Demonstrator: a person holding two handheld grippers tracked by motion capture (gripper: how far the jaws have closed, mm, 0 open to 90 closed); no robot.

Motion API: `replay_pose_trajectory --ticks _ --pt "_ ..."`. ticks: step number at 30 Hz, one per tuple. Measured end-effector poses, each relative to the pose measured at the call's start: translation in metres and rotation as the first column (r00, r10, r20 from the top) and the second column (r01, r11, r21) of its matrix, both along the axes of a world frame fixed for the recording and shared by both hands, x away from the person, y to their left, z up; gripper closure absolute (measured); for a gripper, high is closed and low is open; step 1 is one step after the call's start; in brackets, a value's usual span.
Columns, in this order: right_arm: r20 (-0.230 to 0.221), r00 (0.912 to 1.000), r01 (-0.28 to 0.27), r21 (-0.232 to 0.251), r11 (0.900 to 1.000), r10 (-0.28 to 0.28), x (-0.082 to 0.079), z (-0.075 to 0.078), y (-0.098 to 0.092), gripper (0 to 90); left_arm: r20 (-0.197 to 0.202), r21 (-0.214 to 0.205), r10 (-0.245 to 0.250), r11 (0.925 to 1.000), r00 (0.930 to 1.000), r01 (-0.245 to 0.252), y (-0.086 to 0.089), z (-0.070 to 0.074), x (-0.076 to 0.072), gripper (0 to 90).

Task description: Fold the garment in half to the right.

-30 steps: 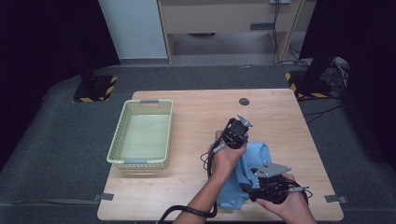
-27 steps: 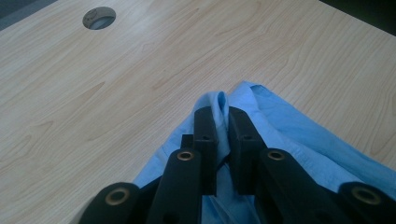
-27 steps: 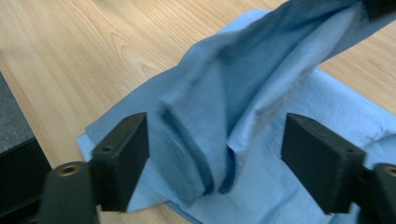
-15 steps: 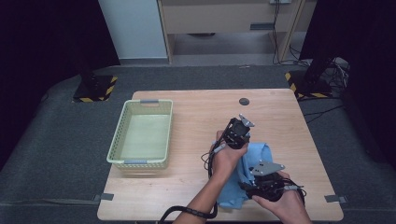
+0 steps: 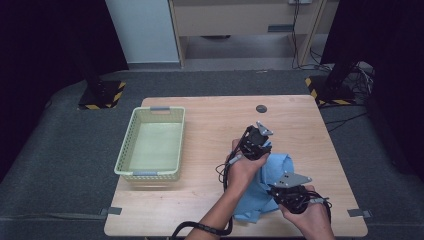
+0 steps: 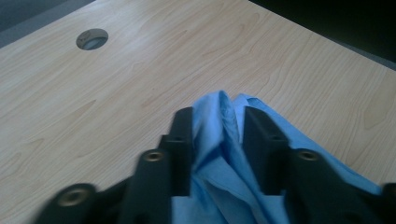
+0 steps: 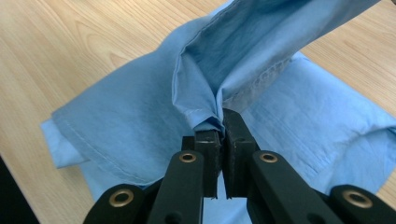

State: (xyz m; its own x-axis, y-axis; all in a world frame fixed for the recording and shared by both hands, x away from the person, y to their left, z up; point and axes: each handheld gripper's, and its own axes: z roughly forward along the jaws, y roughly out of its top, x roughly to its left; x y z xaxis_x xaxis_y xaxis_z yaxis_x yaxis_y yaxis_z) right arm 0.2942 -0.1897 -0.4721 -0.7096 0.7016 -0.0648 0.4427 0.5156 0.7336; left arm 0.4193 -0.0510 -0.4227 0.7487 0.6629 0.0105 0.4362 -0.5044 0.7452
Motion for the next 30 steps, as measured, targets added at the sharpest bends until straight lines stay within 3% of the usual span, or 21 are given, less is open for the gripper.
replay_pose_trajectory --ticks 4,11,30 --pt "0.004 0.9998 0.020 -0.001 0.9998 -0.020 -0.001 -0.005 -0.006 86.6 0.029 -0.012 -0.001 0.9999 0.9996 0.002 0.006 0.006 -0.006 53.2" --pt "-0.016 0.9983 0.056 0.001 0.9984 -0.056 -0.001 -0.015 -0.016 84.9 0.054 -0.014 0.008 0.9999 0.9985 -0.007 0.028 0.007 -0.018 50.7" --pt "-0.063 0.9921 0.109 0.008 0.9940 -0.109 -0.004 -0.030 -0.038 72.7 0.008 -0.045 0.089 0.9950 0.9960 -0.089 0.087 -0.048 -0.046 47.8"
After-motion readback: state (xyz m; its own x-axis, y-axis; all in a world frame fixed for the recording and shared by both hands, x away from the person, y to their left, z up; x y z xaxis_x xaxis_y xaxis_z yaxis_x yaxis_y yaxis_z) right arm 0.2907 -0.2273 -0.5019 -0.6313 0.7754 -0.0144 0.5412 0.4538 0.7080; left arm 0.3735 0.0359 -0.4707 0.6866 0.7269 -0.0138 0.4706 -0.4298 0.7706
